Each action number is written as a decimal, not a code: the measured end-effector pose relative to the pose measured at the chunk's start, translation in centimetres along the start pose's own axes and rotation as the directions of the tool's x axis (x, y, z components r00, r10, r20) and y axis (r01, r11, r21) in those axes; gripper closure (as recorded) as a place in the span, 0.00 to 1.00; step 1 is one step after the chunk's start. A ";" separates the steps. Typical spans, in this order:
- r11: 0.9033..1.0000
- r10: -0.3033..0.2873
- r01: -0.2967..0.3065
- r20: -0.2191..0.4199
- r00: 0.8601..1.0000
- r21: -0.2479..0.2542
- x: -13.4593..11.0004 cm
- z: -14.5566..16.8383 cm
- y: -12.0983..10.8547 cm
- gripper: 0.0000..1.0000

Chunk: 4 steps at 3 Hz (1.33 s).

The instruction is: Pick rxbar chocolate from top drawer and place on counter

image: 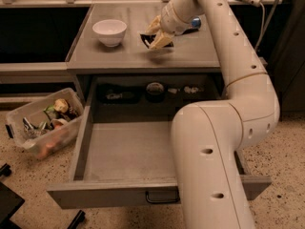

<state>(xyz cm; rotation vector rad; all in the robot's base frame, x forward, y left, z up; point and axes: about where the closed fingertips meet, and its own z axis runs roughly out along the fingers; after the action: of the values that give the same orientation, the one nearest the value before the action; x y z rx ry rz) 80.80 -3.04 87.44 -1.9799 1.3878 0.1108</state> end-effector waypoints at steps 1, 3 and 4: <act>0.992 0.075 -0.076 -0.012 0.997 -0.101 0.4 1.5 2.3 1.00; 0.990 0.082 -0.083 -0.014 0.997 -0.113 0.4 1.7 2.6 0.58; 0.990 0.082 -0.083 -0.014 0.997 -0.113 0.4 1.7 2.6 0.35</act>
Offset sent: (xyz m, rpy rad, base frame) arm -0.0119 0.0018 -0.0224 -0.0236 0.1105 -0.0138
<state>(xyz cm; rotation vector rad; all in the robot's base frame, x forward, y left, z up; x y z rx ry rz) 79.26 -2.84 84.71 -2.0173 1.4995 0.2235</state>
